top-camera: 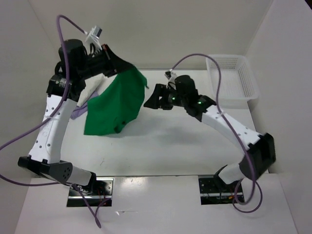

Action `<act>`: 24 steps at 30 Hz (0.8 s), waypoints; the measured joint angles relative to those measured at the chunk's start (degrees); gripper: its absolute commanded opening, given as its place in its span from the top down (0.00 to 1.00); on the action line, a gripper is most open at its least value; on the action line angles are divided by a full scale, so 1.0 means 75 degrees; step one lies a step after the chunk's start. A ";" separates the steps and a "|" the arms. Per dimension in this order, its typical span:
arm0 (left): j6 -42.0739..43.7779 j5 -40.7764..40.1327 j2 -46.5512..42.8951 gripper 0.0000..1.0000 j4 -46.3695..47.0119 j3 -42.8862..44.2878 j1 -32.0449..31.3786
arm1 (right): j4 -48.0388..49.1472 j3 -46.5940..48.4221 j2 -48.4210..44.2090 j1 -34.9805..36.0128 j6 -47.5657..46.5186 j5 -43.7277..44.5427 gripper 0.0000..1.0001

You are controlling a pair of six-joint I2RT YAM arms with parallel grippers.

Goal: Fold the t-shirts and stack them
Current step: Flatten out the tshirt

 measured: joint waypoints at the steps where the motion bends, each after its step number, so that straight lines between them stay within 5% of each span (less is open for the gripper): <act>1: 0.0000 -0.0023 0.0160 1.00 -0.0032 0.0583 -0.0050 | -0.0090 0.0125 -0.0437 -0.0003 -0.0102 -0.0082 0.21; 6: -0.0213 -0.0274 0.0396 1.00 0.0181 0.2503 -0.0373 | -0.0192 0.0495 -0.1964 -0.0099 -0.0428 -0.0516 0.14; 12: -0.0997 -0.0265 0.0152 1.00 0.1378 0.1215 -0.0973 | -0.0393 -0.0044 -0.2253 -0.0434 -0.0577 -0.0219 0.13; 13: -0.1078 -0.0277 0.0286 1.00 0.1527 0.1014 -0.1102 | -0.0510 -0.0291 -0.2238 -0.0463 -0.0530 -0.0050 0.16; 16: -0.1367 -0.0498 0.1542 0.98 0.1920 0.1151 -0.1580 | -0.0662 -0.1169 -0.2291 -0.0554 -0.0291 0.0557 0.64; 18: -0.1428 -0.0688 0.3075 0.91 0.1979 0.1982 -0.1845 | -0.0848 -0.1716 -0.2393 -0.0565 0.0047 0.1005 0.84; 19: -0.1411 -0.0775 0.3850 0.84 0.1868 0.2585 -0.1938 | -0.0903 -0.1926 -0.2445 -0.0565 0.0134 0.1177 0.86; 21: -0.1399 -0.0944 0.6146 0.71 0.1198 0.5117 -0.2098 | -0.0985 -0.2363 -0.2591 -0.0565 0.0501 0.1463 0.83; 22: -0.1378 -0.0988 0.7137 0.47 0.0924 0.6245 -0.2142 | -0.0970 -0.2629 -0.2687 -0.0568 0.0702 0.1550 0.76; 23: -0.1378 -0.0950 0.8075 0.41 0.0577 0.7507 -0.2168 | -0.0973 -0.2894 -0.2798 -0.0571 0.0895 0.1585 0.65; 24: -0.1478 -0.0851 0.8856 0.36 0.0425 0.8489 -0.2174 | -0.0956 -0.3185 -0.2923 -0.0574 0.1081 0.1594 0.43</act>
